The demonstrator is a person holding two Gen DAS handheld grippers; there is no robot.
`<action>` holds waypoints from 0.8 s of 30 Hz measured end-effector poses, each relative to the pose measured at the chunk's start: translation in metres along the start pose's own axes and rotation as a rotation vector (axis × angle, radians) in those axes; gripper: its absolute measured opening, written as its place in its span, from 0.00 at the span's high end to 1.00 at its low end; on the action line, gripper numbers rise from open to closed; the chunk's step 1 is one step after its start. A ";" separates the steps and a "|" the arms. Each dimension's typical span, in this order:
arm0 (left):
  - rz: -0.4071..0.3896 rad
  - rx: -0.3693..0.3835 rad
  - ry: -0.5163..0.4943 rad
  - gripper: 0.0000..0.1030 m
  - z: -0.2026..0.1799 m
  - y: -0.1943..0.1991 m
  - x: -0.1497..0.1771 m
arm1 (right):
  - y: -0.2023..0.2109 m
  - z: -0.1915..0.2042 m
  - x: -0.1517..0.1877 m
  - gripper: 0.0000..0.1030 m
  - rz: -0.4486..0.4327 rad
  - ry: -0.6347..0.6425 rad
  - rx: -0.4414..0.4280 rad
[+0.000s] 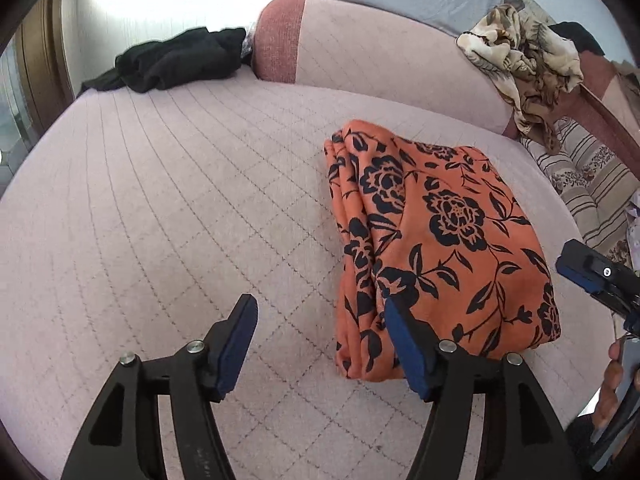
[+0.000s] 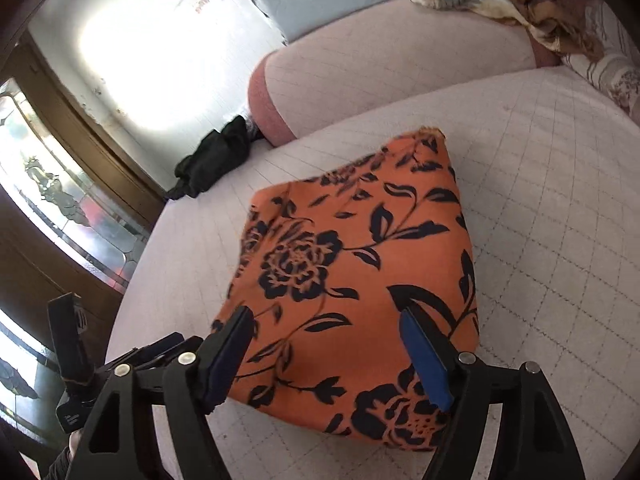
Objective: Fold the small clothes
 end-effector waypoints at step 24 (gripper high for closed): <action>-0.136 -0.099 0.057 0.14 0.000 0.125 0.046 | 0.071 0.104 0.087 0.04 0.035 0.202 0.422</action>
Point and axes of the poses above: each gripper's, at about its wrist camera, not at the fingertips, and y roughly against the way its jaws point, z to its left, x to its underside, the point moved 2 cm from there along -y, roughly the way its jaws point, and after that the axes turned 15 degrees about -x, right-handed, at the moved point
